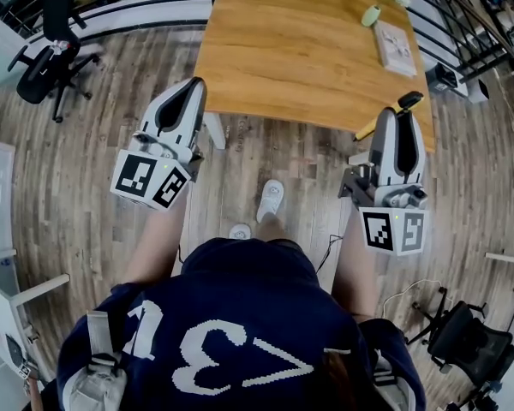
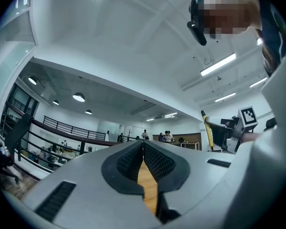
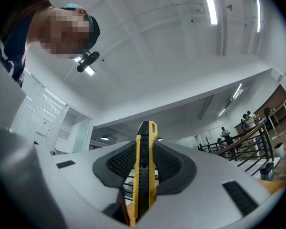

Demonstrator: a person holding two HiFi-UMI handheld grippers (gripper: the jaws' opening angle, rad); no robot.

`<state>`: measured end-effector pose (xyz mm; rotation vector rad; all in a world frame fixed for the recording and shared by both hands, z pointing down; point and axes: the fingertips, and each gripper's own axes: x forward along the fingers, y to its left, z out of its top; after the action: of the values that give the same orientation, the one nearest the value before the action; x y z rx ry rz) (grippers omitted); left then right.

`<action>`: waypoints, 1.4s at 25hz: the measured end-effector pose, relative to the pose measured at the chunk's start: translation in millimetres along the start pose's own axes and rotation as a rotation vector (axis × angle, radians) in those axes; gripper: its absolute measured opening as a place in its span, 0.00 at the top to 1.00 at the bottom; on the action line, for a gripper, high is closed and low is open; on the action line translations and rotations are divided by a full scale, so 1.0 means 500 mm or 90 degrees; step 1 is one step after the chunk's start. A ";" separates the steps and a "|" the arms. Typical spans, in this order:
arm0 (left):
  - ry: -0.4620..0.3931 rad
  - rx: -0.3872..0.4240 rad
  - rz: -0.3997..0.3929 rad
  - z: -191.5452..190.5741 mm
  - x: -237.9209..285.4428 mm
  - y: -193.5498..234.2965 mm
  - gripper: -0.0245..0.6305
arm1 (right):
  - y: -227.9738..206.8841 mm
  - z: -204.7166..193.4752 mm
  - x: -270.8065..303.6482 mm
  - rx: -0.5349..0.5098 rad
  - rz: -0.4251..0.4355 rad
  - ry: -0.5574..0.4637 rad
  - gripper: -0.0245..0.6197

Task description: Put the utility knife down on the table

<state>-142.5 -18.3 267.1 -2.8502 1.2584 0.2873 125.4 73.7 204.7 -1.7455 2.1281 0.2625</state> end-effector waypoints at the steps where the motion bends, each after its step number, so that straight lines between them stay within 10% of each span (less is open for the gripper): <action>1: 0.000 0.002 0.004 0.001 0.018 0.006 0.94 | -0.013 -0.002 0.020 0.002 0.005 -0.002 0.77; 21: 0.015 0.022 0.082 -0.048 0.360 0.079 0.94 | -0.307 -0.107 0.328 0.069 0.058 0.004 0.77; 35: 0.010 0.028 0.013 -0.071 0.574 0.210 0.94 | -0.355 -0.163 0.513 0.035 0.026 -0.001 0.77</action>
<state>-24.5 -302.5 258.8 -2.8097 1.2810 0.2345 243.0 -226.3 192.9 -1.6727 2.1520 0.2144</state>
